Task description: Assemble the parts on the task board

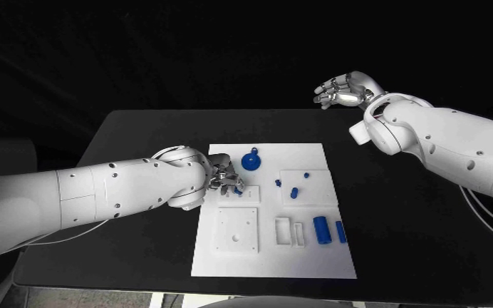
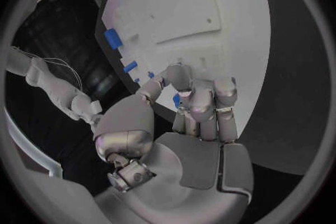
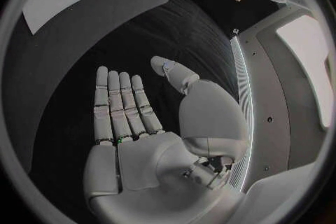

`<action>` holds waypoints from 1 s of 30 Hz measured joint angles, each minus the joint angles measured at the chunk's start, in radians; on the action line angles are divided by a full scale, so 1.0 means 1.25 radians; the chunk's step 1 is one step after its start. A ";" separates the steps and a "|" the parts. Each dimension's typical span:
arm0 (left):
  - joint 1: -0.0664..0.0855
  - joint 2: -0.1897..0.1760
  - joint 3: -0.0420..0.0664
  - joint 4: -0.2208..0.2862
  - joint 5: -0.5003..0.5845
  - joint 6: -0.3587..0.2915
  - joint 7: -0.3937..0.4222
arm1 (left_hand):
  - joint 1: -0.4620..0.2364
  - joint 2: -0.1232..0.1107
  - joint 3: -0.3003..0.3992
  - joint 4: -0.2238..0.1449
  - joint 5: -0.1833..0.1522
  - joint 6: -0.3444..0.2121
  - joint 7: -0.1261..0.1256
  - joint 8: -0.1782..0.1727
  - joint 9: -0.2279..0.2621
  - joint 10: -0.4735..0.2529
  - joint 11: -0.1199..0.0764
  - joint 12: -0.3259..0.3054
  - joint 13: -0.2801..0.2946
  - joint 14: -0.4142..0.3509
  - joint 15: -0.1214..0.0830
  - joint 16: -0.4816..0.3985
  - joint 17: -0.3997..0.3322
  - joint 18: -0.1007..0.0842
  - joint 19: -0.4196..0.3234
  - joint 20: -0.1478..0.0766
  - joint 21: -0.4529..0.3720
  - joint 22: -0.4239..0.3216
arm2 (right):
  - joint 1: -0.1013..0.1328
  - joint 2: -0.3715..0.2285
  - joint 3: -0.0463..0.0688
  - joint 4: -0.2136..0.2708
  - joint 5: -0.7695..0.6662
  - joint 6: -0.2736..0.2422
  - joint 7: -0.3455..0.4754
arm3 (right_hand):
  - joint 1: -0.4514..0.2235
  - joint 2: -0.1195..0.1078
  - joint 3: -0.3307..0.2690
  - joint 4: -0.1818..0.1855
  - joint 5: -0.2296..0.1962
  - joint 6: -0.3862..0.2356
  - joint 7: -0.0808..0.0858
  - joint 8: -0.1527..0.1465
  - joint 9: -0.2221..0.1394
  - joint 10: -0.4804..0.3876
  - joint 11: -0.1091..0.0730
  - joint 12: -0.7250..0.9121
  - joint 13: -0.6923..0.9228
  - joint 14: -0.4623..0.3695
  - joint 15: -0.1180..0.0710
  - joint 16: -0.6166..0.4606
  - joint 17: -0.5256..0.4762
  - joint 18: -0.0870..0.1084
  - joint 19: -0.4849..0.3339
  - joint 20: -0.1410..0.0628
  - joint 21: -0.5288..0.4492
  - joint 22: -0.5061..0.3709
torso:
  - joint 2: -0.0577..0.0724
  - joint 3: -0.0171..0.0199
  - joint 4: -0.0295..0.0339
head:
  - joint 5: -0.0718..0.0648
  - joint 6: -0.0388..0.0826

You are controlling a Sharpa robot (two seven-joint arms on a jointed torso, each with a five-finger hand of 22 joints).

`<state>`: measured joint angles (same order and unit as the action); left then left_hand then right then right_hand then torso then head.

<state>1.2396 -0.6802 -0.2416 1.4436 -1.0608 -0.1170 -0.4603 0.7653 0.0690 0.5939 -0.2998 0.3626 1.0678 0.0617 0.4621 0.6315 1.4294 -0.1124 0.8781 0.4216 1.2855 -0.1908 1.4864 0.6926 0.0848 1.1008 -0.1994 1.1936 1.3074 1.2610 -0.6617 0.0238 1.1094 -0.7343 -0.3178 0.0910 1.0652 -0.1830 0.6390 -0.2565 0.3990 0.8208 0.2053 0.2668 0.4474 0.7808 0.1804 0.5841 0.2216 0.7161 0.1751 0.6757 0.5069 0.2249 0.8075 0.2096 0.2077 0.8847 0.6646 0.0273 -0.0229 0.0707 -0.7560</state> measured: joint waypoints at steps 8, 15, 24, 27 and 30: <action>-0.001 0.001 0.000 0.000 -0.001 -0.003 0.002 | 0.000 0.000 0.003 -0.001 0.001 0.000 0.000 0.000 0.005 0.001 0.001 0.000 -0.001 0.000 0.000 0.000 0.000 0.000 -0.001 0.001 0.000 0.001 | -0.001 0.001 0.000 -0.001 0.000 0.000 0.001 | 0.000 0.000 0.000 0.000 0.003 -0.002 0.002 0.000 -0.001 0.000 0.000 0.000 -0.004 0.000 0.000 0.000 -0.003 0.000 0.000 0.000 0.000 0.001 | 0.000 -0.0004 0.0003 | 0.001 -0.001; -0.001 0.002 0.000 -0.004 -0.001 -0.004 0.003 | 0.000 0.000 0.003 -0.001 0.001 0.000 0.000 0.000 0.005 0.001 0.001 0.000 -0.001 0.000 0.000 0.000 -0.001 0.000 -0.001 0.001 0.000 0.001 | -0.002 0.002 0.000 -0.002 0.000 0.000 0.001 | 0.000 0.000 0.000 0.000 0.003 -0.002 0.002 0.000 -0.002 -0.003 0.003 0.003 -0.006 -0.004 0.001 0.003 -0.005 0.011 -0.003 0.003 0.000 0.001 | 0.000 -0.0005 0.0002 | 0.001 -0.003; -0.003 0.008 0.000 -0.009 -0.003 -0.004 0.003 | 0.000 0.000 0.007 -0.006 0.005 0.000 0.000 0.000 0.005 0.001 0.001 0.000 -0.002 0.000 0.000 0.003 -0.002 0.000 -0.001 0.001 0.005 0.000 | -0.002 0.003 0.000 -0.003 0.001 0.001 0.002 | 0.000 0.000 0.000 0.000 0.003 -0.002 0.002 0.000 -0.002 -0.003 0.003 0.003 -0.008 -0.004 0.001 0.003 -0.008 0.012 -0.003 0.003 0.000 0.001 | 0.000 0.0001 0.0000 | 0.004 -0.007; -0.004 0.009 0.000 -0.010 -0.003 -0.004 0.003 | 0.000 0.000 0.007 -0.006 0.005 0.000 0.000 0.000 0.005 0.000 0.000 0.000 -0.002 0.000 0.000 0.003 -0.002 0.000 -0.001 0.001 0.005 0.000 | -0.002 0.004 0.000 -0.005 0.001 0.001 0.002 | 0.000 0.000 0.000 0.000 0.003 -0.002 0.002 0.000 -0.003 -0.003 0.003 0.006 -0.009 -0.004 0.001 0.006 -0.009 0.012 -0.003 0.003 0.000 0.003 | 0.000 0.0001 -0.0004 | 0.004 -0.008; -0.005 0.009 0.000 -0.010 -0.003 -0.003 0.003 | 0.000 0.000 0.007 -0.006 0.005 0.000 0.000 0.000 0.005 -0.001 -0.001 0.000 -0.003 0.000 0.000 0.003 -0.002 0.000 -0.001 0.001 0.005 0.000 | -0.002 0.003 0.000 -0.005 0.001 0.001 0.003 | 0.000 0.000 0.000 0.000 0.003 -0.002 0.002 0.000 -0.003 -0.003 0.003 0.006 -0.011 -0.004 0.001 0.006 -0.010 0.012 -0.003 0.003 0.000 0.003 | 0.000 0.0001 -0.0005 | 0.005 -0.008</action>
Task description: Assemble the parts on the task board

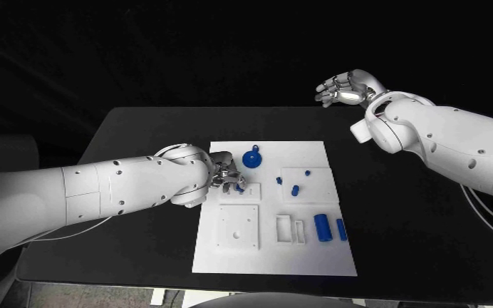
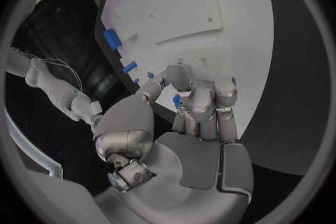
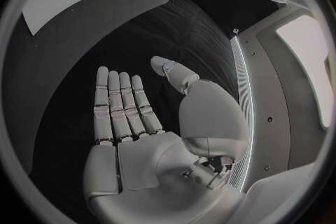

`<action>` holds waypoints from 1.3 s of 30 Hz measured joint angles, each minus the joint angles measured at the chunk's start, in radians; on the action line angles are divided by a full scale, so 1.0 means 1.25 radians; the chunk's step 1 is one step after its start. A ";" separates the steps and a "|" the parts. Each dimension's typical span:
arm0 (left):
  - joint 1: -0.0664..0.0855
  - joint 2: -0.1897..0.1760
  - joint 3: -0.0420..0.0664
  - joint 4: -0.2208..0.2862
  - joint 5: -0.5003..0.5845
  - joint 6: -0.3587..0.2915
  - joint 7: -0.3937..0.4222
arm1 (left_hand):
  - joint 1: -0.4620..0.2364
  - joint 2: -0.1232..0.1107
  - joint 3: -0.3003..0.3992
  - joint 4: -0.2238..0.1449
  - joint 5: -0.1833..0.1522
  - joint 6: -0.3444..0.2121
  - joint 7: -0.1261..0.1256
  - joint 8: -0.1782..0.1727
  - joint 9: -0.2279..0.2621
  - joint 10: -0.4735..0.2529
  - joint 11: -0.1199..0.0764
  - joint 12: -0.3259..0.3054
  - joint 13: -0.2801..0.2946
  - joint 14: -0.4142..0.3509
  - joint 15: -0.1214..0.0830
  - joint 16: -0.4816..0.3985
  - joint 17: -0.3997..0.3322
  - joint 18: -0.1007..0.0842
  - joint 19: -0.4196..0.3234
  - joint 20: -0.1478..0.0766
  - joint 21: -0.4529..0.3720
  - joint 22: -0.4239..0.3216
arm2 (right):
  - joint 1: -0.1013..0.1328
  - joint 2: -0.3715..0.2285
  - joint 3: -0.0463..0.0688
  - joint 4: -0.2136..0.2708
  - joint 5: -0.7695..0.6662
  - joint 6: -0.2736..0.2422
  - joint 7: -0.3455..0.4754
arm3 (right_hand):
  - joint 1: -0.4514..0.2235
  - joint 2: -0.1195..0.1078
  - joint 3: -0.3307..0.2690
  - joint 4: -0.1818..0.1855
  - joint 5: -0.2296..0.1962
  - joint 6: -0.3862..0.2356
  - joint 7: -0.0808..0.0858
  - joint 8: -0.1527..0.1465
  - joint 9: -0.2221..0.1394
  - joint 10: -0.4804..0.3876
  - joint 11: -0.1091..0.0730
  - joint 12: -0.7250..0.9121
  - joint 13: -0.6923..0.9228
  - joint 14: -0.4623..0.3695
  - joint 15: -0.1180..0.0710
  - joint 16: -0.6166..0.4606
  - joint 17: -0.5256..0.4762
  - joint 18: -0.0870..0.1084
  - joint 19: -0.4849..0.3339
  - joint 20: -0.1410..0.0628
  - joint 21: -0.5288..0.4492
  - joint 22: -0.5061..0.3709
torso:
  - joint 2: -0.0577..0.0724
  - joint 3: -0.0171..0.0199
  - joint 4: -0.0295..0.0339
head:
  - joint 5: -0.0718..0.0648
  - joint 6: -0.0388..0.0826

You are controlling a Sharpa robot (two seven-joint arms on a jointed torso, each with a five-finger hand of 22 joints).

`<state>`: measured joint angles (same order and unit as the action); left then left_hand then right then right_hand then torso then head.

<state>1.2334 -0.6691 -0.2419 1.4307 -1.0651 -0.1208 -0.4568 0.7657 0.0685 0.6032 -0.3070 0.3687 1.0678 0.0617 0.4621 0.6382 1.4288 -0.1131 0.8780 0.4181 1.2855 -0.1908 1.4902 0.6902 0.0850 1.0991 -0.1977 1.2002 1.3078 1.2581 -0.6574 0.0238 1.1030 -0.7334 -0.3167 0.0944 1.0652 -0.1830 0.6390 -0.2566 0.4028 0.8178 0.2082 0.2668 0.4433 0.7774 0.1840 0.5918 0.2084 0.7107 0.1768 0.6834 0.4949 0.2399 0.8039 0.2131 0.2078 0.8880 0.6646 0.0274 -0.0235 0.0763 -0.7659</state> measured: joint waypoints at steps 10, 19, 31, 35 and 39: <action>-0.002 0.000 0.000 0.000 -0.003 0.002 0.000 | 0.000 0.000 0.000 0.000 0.000 0.000 0.000 0.000 0.006 0.000 0.000 0.000 0.000 0.000 0.000 0.000 -0.001 0.000 0.000 0.000 0.000 0.000 | -0.001 0.000 0.000 0.003 0.000 0.002 0.000 | 0.000 0.000 0.000 0.000 0.000 0.000 0.000 0.000 -0.001 0.000 0.000 0.003 -0.003 0.000 0.000 0.003 -0.002 0.000 0.000 0.000 0.000 0.001 | 0.000 0.0000 0.0005 | 0.000 -0.002; -0.005 0.000 0.001 0.000 -0.004 0.002 0.000 | 0.001 -0.001 0.003 -0.003 0.005 0.000 0.000 0.003 0.006 0.000 0.000 0.004 -0.001 0.000 0.000 0.000 -0.001 0.000 -0.001 0.001 0.000 0.000 | -0.002 0.000 0.000 0.003 0.000 0.004 0.001 | 0.000 0.000 -0.001 -0.001 0.003 0.000 0.000 0.000 -0.002 0.000 0.000 0.003 -0.005 0.000 0.000 0.003 -0.004 0.000 0.000 0.000 0.000 0.001 | 0.000 -0.0005 0.0007 | 0.001 -0.002; -0.005 -0.002 0.001 0.002 -0.006 0.005 0.001 | 0.001 -0.001 0.003 -0.002 0.005 0.000 0.000 0.005 0.006 -0.002 0.003 0.004 -0.002 0.000 0.000 0.000 -0.001 0.000 -0.001 0.001 0.000 0.000 | -0.002 -0.001 0.000 0.009 0.000 0.008 0.001 | 0.000 0.000 -0.002 -0.002 0.003 0.000 0.000 0.000 -0.003 0.000 0.000 0.006 -0.008 -0.004 0.001 0.006 -0.007 -0.001 0.000 0.000 -0.003 0.002 | 0.000 -0.0005 0.0003 | 0.003 -0.002; -0.006 -0.002 0.001 0.002 -0.006 0.008 0.001 | 0.001 -0.001 0.004 -0.002 0.005 0.000 0.000 0.005 0.007 -0.002 0.004 0.004 -0.002 0.000 0.000 0.000 -0.001 0.000 -0.001 0.001 0.000 0.000 | -0.002 -0.001 0.000 0.009 0.000 0.009 0.001 | 0.000 0.000 -0.002 -0.002 0.003 0.000 0.000 0.000 -0.003 0.000 0.000 0.006 -0.008 -0.004 0.001 0.006 -0.008 -0.001 0.000 0.000 -0.003 0.002 | 0.000 -0.0005 0.0004 | 0.004 -0.001; -0.006 -0.003 0.001 0.001 -0.007 0.010 0.000 | 0.001 -0.001 0.004 -0.002 0.004 0.000 0.000 0.005 0.007 -0.002 0.004 0.004 -0.002 0.000 0.000 0.000 -0.002 0.000 -0.001 0.001 0.000 0.000 | -0.003 -0.001 0.000 0.009 0.000 0.011 0.001 | 0.000 0.000 -0.002 -0.002 0.003 0.001 0.000 0.000 -0.003 0.000 0.000 0.006 -0.009 -0.004 0.001 0.006 -0.008 -0.001 0.000 0.000 -0.003 0.002 | 0.000 -0.0005 0.0004 | 0.004 -0.001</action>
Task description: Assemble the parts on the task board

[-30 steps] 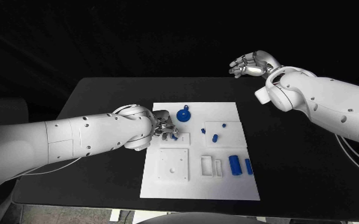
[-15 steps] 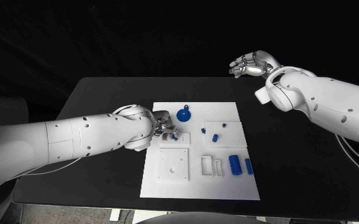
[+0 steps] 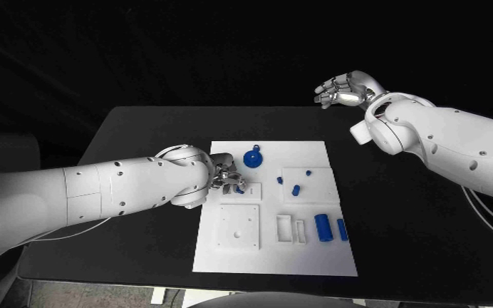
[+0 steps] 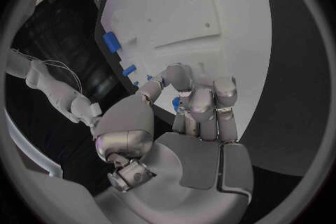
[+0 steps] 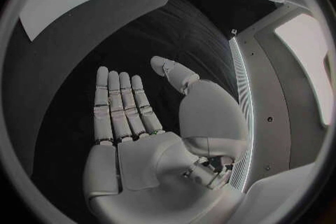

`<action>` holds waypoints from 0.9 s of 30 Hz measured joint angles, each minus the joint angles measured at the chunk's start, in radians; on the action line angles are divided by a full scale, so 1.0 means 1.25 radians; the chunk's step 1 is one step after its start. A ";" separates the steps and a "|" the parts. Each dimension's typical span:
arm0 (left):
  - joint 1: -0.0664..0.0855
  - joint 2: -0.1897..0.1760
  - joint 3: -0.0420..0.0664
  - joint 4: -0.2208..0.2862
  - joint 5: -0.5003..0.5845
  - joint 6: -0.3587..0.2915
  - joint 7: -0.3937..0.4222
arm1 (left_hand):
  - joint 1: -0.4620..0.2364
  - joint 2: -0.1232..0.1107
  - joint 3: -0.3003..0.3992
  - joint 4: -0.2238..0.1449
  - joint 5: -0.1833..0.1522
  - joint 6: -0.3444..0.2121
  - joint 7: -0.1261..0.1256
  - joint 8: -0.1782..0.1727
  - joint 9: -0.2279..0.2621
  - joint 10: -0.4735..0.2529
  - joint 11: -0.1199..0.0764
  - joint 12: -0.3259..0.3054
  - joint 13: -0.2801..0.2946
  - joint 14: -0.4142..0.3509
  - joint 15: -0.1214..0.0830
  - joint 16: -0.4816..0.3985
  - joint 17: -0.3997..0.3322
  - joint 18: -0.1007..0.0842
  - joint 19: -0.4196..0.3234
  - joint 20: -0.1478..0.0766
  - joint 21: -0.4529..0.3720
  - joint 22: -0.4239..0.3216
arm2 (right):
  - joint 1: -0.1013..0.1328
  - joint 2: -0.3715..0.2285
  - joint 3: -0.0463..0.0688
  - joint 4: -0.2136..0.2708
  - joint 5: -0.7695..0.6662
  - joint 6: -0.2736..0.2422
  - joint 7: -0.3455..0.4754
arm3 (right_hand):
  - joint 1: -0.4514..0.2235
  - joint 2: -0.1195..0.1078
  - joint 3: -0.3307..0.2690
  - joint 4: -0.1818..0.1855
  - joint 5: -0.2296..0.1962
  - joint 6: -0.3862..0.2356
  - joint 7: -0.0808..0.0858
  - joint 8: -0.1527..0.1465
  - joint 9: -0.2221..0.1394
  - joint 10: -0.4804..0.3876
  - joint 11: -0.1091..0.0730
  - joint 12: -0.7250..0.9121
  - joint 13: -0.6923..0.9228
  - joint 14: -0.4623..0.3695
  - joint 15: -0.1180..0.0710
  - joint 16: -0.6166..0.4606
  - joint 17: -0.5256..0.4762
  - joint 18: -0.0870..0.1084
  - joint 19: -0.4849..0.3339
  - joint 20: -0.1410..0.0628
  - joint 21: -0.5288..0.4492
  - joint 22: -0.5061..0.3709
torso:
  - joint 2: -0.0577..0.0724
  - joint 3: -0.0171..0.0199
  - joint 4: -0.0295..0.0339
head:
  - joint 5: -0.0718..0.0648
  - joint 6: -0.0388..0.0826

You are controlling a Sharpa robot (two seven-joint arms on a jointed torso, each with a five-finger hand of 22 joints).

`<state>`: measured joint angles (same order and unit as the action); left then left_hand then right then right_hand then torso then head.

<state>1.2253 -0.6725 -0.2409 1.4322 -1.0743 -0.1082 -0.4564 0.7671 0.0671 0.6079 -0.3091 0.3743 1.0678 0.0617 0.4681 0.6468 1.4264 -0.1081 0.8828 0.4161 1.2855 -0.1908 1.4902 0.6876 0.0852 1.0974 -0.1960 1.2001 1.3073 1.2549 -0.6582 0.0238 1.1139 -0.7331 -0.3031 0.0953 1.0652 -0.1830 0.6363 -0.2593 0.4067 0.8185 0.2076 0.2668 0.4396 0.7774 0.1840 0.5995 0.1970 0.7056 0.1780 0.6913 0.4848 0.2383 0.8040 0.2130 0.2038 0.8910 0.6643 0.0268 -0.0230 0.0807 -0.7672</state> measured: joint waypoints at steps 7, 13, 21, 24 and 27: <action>0.000 -0.001 0.000 0.001 -0.001 0.003 0.000 | 0.000 0.000 0.000 0.001 0.000 0.000 0.000 0.000 0.000 0.001 0.001 0.000 0.000 0.000 0.000 0.000 0.000 0.000 0.000 0.000 0.000 0.001 | 0.000 0.000 0.000 0.000 0.003 0.002 0.000 | 0.000 0.000 0.000 0.000 0.000 0.000 0.000 0.000 -0.001 0.000 0.000 0.000 -0.001 0.000 0.000 0.000 -0.002 0.000 -0.003 0.003 0.000 0.000 | 0.000 -0.0002 0.0001 | 0.000 -0.001; 0.000 0.000 0.001 0.001 -0.002 0.005 -0.001 | -0.001 0.001 0.002 -0.001 0.003 0.000 0.000 0.000 0.003 0.001 0.001 0.000 -0.001 0.000 0.000 0.000 0.000 0.000 0.000 0.000 0.000 0.001 | 0.000 0.000 0.000 -0.002 0.022 0.006 -0.001 | 0.000 0.000 -0.002 0.002 0.000 0.000 0.000 0.000 -0.002 0.000 0.000 0.003 -0.003 0.000 0.000 0.003 -0.003 0.000 -0.003 0.003 0.000 0.001 | 0.000 -0.0002 0.0005 | 0.000 -0.001; 0.001 0.000 0.001 0.000 -0.001 0.011 -0.001 | -0.006 0.006 0.003 -0.001 0.003 0.000 0.000 0.000 0.013 0.001 0.001 0.000 -0.002 0.000 0.000 0.000 -0.002 0.000 -0.001 0.001 0.000 0.000 | 0.000 0.001 0.000 -0.003 0.031 0.008 -0.001 | 0.000 0.000 -0.002 0.002 0.000 0.001 -0.001 0.000 -0.002 -0.006 0.000 0.003 -0.004 0.000 0.000 0.003 -0.005 -0.004 -0.003 0.003 0.000 0.001 | 0.000 0.0000 0.0001 | 0.001 -0.002; 0.001 0.000 0.001 -0.001 -0.001 0.013 -0.001 | -0.016 0.006 -0.002 0.004 0.003 0.000 0.000 0.000 0.052 0.001 0.001 0.005 -0.003 0.000 0.000 0.003 -0.004 0.000 -0.001 0.001 0.000 0.000 | 0.000 0.001 0.000 -0.004 0.031 0.009 -0.001 | 0.000 0.000 -0.002 0.002 0.000 0.001 -0.001 0.000 -0.002 -0.006 0.000 0.003 -0.005 0.000 0.000 0.003 -0.005 -0.005 -0.003 0.003 0.000 0.001 | 0.000 -0.0001 -0.0002 | 0.001 -0.002; 0.000 0.001 0.001 -0.001 0.000 0.017 -0.001 | -0.035 0.015 -0.010 0.012 0.003 0.000 0.000 0.003 0.201 0.001 0.001 0.005 -0.005 0.000 0.000 0.003 -0.006 0.000 -0.001 0.001 0.000 0.000 | -0.001 0.002 0.000 -0.005 0.031 0.010 -0.001 | 0.006 0.006 -0.002 0.002 0.015 0.001 -0.001 0.000 -0.004 -0.006 0.000 0.008 -0.009 0.000 0.000 0.008 -0.008 -0.005 -0.003 0.003 -0.001 0.002 | 0.000 0.0004 -0.0004 | 0.001 -0.002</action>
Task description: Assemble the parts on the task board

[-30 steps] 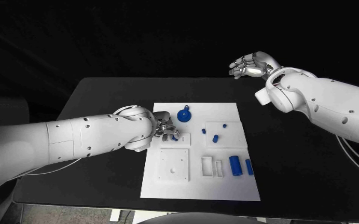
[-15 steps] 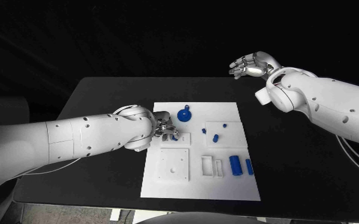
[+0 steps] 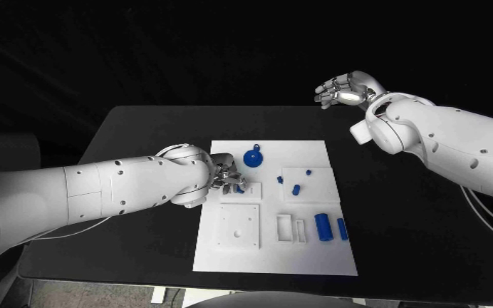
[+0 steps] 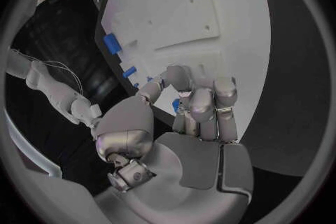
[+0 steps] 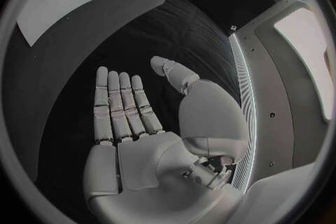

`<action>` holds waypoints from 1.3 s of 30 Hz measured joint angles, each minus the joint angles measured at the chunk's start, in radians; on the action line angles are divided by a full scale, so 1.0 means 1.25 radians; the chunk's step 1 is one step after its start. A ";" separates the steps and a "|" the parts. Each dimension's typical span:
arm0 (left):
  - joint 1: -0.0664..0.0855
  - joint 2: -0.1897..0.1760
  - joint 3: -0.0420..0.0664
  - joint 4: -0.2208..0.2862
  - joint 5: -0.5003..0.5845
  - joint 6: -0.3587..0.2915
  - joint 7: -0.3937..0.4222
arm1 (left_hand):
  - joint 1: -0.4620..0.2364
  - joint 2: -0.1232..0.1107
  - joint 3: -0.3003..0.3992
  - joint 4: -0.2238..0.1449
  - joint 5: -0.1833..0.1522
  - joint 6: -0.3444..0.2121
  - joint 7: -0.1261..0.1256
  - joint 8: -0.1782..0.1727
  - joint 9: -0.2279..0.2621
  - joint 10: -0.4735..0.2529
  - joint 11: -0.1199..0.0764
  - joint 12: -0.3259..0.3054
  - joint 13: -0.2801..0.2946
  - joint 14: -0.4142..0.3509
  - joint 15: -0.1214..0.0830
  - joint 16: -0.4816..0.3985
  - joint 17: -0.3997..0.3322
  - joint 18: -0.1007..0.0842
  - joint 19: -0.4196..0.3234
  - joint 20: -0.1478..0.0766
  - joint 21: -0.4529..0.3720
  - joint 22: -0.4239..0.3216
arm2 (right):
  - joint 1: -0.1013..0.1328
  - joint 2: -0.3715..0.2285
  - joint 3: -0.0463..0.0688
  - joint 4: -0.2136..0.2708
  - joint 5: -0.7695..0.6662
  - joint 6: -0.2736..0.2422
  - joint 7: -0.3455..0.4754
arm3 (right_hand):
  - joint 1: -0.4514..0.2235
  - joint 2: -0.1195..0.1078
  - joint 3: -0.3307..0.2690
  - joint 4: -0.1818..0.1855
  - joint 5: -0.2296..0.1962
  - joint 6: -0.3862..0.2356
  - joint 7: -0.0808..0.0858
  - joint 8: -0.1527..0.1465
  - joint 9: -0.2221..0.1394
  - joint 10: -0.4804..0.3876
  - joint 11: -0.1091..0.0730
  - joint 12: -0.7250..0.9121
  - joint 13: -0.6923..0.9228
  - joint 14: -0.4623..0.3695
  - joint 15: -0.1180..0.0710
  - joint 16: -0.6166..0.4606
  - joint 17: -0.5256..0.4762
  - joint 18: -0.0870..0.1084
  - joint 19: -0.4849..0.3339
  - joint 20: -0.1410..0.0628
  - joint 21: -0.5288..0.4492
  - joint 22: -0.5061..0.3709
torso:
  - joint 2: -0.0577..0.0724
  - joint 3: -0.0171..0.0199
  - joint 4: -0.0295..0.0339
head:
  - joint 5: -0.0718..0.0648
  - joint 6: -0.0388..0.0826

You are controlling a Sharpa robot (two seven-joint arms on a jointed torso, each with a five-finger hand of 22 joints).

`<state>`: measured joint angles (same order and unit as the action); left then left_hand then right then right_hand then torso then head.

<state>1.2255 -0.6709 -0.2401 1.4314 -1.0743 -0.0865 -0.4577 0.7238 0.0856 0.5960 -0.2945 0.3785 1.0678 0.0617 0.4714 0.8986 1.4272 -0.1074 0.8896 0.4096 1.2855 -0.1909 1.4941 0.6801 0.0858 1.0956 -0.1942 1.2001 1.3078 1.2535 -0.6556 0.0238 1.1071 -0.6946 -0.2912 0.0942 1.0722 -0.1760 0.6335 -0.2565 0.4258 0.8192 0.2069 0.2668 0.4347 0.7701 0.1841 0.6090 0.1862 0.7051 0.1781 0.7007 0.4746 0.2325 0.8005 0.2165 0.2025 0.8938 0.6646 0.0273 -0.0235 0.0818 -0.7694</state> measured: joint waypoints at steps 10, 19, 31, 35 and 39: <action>0.001 0.000 0.001 -0.001 0.001 0.021 0.000 | -0.037 0.014 0.029 0.034 0.000 0.008 -0.007 0.019 0.035 -0.003 0.003 0.004 -0.002 0.002 -0.002 0.004 -0.002 0.000 0.000 0.000 0.000 0.000 | -0.001 0.001 0.000 -0.001 0.000 0.002 0.000 | -0.001 0.005 0.005 0.000 0.029 0.000 0.000 0.000 -0.003 0.000 0.000 0.004 -0.009 -0.004 0.002 0.005 -0.009 0.009 0.000 0.000 -0.004 0.002 | 0.000 0.0001 0.0004 | 0.000 -0.002; 0.001 0.002 0.000 -0.004 0.001 0.019 0.001 | -0.050 0.017 0.041 0.032 0.014 0.011 -0.010 0.019 0.036 -0.002 0.003 0.009 -0.002 0.002 -0.002 0.009 -0.003 0.001 0.000 0.000 0.006 0.000 | -0.002 0.001 0.000 -0.001 0.000 0.003 0.000 | -0.002 0.005 0.005 0.000 0.029 0.000 0.000 0.000 -0.004 0.000 0.000 0.004 -0.011 -0.005 0.002 0.005 -0.010 0.011 -0.003 0.003 -0.004 0.002 | 0.000 0.0000 0.0002 | 0.001 -0.003; 0.001 0.003 0.000 -0.003 0.001 0.018 0.001 | -0.051 0.017 0.044 0.031 0.009 0.012 -0.009 0.016 0.038 -0.002 0.003 0.013 -0.002 0.003 -0.003 0.009 -0.004 0.000 0.000 0.000 0.006 0.000 | -0.003 0.003 0.000 -0.002 0.000 0.004 0.000 | -0.002 0.005 0.005 0.000 0.029 0.000 0.000 0.000 -0.005 0.000 0.000 0.007 -0.012 -0.005 0.002 0.008 -0.012 0.011 -0.003 0.003 -0.004 0.004 | 0.000 -0.0004 0.0008 | 0.000 -0.005; 0.001 0.004 0.000 -0.003 0.001 0.018 0.001 | -0.047 0.007 0.046 0.030 -0.007 0.012 -0.010 0.016 0.039 -0.003 0.003 0.013 -0.004 0.003 -0.003 0.012 -0.006 0.001 0.000 0.000 0.006 0.000 | -0.004 0.003 0.000 -0.002 0.000 0.004 0.000 | -0.002 0.005 0.005 0.000 0.029 0.000 0.000 0.000 -0.005 0.000 0.000 0.007 -0.013 -0.005 0.002 0.008 -0.013 0.011 -0.003 0.003 -0.003 0.004 | 0.000 -0.0004 0.0005 | 0.000 -0.006; 0.001 0.004 0.000 -0.004 0.001 0.019 0.000 | -0.048 -0.006 0.054 0.052 -0.044 0.016 -0.012 0.010 0.041 -0.002 0.003 0.019 -0.006 0.003 -0.003 0.013 -0.009 0.002 0.000 0.000 0.006 0.000 | -0.004 0.003 0.000 -0.002 0.000 0.005 0.000 | -0.002 0.005 0.005 0.000 0.029 0.000 0.000 0.000 -0.005 0.000 0.000 0.007 -0.014 -0.005 0.002 0.008 -0.014 0.010 -0.003 0.003 -0.003 0.004 | 0.000 -0.0004 0.0005 | -0.001 -0.007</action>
<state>1.2269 -0.6660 -0.2396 1.4269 -1.0733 -0.0630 -0.4574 0.6635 0.0777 0.6630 -0.2292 0.3239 1.0883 0.0462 0.4840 0.9502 1.4241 -0.1041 0.9129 0.4020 1.2887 -0.1941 1.5103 0.6694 0.0885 1.0956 -0.1942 1.2073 1.3073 1.2490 -0.6520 0.0237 1.1044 -0.6947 -0.2853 0.0945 1.0702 -0.1694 0.6392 -0.2566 0.4618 0.8194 0.2067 0.2667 0.4279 0.7702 0.1840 0.6179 0.1689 0.6994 0.1806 0.7105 0.4570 0.2456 0.7970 0.2201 0.1982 0.8983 0.6648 0.0268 -0.0229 0.0810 -0.7781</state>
